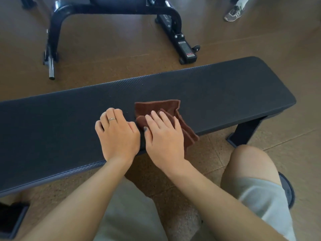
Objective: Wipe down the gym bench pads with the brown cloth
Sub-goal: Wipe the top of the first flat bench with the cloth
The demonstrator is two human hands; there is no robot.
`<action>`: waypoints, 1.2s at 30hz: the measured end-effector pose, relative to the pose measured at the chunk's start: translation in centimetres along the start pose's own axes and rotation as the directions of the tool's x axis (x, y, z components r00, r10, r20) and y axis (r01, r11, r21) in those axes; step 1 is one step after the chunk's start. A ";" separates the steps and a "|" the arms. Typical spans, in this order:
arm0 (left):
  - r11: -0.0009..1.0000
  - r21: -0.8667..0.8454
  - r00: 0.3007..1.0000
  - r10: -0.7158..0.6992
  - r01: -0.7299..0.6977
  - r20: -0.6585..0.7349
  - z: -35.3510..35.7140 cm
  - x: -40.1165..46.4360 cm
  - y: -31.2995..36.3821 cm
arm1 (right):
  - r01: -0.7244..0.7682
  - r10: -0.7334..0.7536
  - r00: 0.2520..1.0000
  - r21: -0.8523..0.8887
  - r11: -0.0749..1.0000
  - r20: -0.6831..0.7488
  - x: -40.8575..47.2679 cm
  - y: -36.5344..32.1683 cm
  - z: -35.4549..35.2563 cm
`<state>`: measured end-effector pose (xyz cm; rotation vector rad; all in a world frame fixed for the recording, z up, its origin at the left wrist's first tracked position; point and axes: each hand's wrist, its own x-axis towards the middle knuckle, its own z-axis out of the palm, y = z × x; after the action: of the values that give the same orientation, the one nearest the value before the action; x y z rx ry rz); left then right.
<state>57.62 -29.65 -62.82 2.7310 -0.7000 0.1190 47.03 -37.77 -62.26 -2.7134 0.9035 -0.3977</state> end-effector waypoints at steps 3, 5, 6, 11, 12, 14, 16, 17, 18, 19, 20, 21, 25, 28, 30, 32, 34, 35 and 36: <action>1.000 0.000 1.000 0.012 -0.012 0.008 -0.1 0.0 0.0 | 0.112 -0.112 0.992 -0.005 0.994 0.055 0.7 2.3 -0.9; 1.000 -0.007 1.000 0.025 -0.025 0.012 -0.2 0.0 -0.1 | 0.089 -0.087 0.995 -0.055 0.994 0.039 2.4 5.4 -1.8; 1.000 -0.014 1.000 0.026 -0.026 0.015 -0.2 0.0 -0.2 | 0.019 -0.018 1.000 -0.078 0.997 0.019 3.5 7.1 -2.4; 1.000 -0.006 1.000 0.018 -0.018 0.026 -0.1 0.1 0.0 | -0.328 0.323 0.945 -0.109 0.939 -0.062 6.8 8.8 -2.7; 1.000 -0.002 0.999 0.021 -0.021 0.026 -0.1 0.0 0.0 | -0.311 0.303 0.950 -0.129 0.942 -0.078 6.2 7.5 -2.2; 1.000 0.009 0.999 0.030 -0.030 0.031 -0.1 -0.1 0.0 | -0.192 0.183 0.980 -0.133 0.972 -0.078 3.9 4.0 -0.9; 1.000 0.011 0.999 0.020 -0.020 0.036 -0.1 0.0 0.1 | -0.075 0.073 0.997 -0.088 0.993 -0.024 1.7 1.4 0.0; 1.000 0.009 0.999 0.013 -0.013 0.037 -0.1 0.0 0.0 | -0.032 0.032 0.999 -0.070 0.997 0.005 1.2 0.9 0.1; 1.000 0.008 0.999 0.011 -0.011 0.038 -0.2 0.1 0.1 | 0.007 -0.005 1.000 -0.059 0.998 0.029 1.3 1.0 0.0; 1.000 0.010 0.999 0.014 -0.014 0.041 -0.2 0.1 0.1 | 0.042 -0.039 0.998 -0.056 0.998 0.052 1.6 1.6 -0.1; 1.000 0.013 0.999 0.017 -0.018 0.042 -0.2 0.1 0.1 | 0.079 -0.075 0.995 -0.055 0.995 0.069 2.2 2.3 -0.3; 1.000 0.015 0.999 0.017 -0.018 0.043 -0.1 0.2 0.1 | 0.111 -0.107 0.991 -0.049 0.993 0.077 3.1 2.9 -0.3; 0.999 0.035 0.999 0.022 -0.023 0.042 0.0 0.1 0.1 | 0.113 -0.112 0.993 -0.035 0.993 0.029 8.5 3.2 0.8; 0.998 0.048 0.999 0.028 -0.030 0.039 0.1 0.0 0.1 | 0.079 -0.078 0.995 -0.012 0.997 0.055 14.3 2.2 1.9; 0.998 0.051 0.999 0.028 -0.030 0.031 0.1 0.0 0.1 | 0.057 -0.056 0.996 -0.014 0.998 0.062 16.4 1.6 2.2; 0.998 0.049 0.999 0.024 -0.025 0.021 0.1 0.0 0.1 | 0.054 -0.053 0.998 -0.013 0.998 0.040 15.4 1.0 2.3; 0.999 0.043 1.000 0.029 -0.029 0.008 0.1 -0.1 0.0 | 0.124 -0.125 0.992 -0.016 0.992 -0.016 11.9 0.1 2.2; 0.999 0.035 0.999 0.032 -0.032 0.004 0.2 -0.1 0.0 | 0.164 -0.164 0.986 0.000 0.986 -0.020 9.8 -0.3 2.2; 0.999 0.024 1.000 0.030 -0.030 0.001 0.3 -0.2 -0.1 | 0.197 -0.197 0.980 0.033 0.980 -0.006 8.0 -0.7 2.1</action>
<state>57.51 -29.62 -63.15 2.7444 -0.7446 0.1336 54.26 -41.86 -62.60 -2.7811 0.6238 -0.4506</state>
